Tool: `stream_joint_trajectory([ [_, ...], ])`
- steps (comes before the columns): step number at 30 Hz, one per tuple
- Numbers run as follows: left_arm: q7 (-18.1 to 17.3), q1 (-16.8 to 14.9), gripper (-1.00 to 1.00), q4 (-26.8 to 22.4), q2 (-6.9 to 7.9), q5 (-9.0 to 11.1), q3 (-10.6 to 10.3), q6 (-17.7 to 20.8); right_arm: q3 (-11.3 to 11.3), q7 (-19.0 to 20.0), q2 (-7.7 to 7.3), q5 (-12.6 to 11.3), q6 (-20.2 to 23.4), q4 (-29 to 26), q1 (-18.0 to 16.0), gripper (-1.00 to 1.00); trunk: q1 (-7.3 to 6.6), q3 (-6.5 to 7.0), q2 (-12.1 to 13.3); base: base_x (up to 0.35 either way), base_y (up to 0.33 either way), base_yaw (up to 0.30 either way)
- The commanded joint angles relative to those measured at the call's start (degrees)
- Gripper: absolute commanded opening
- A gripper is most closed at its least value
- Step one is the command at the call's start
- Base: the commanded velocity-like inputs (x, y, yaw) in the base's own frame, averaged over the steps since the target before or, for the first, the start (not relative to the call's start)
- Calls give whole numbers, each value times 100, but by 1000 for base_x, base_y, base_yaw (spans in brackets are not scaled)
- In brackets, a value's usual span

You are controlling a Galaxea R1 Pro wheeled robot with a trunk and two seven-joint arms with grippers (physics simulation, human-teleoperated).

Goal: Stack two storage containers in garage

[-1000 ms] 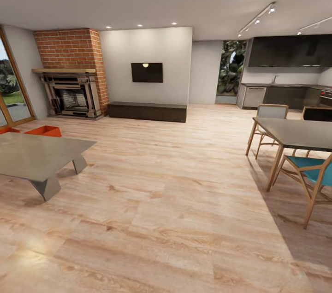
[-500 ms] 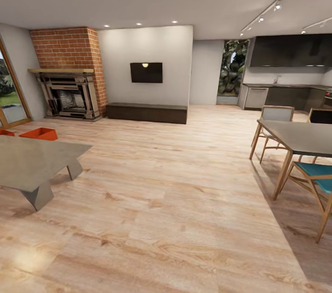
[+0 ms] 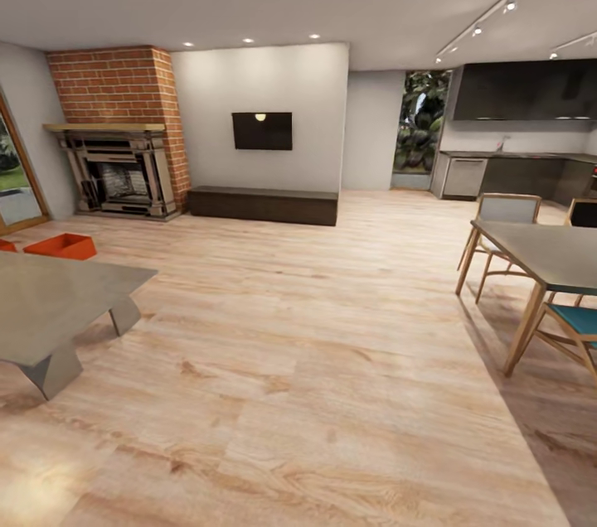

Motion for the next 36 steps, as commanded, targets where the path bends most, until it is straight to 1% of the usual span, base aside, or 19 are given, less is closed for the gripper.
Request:
stream_joint_trajectory([
  [1,2,-2,100,0,-1,11,4,-10,49,-10,4,-53,-25,11,-4,100,3,-6,-2,322,0,0],
  [36,2,-2,100,0,-2,11,4,-10,50,-10,11,-57,-25,13,-4,100,3,-6,-2,322,0,0],
])
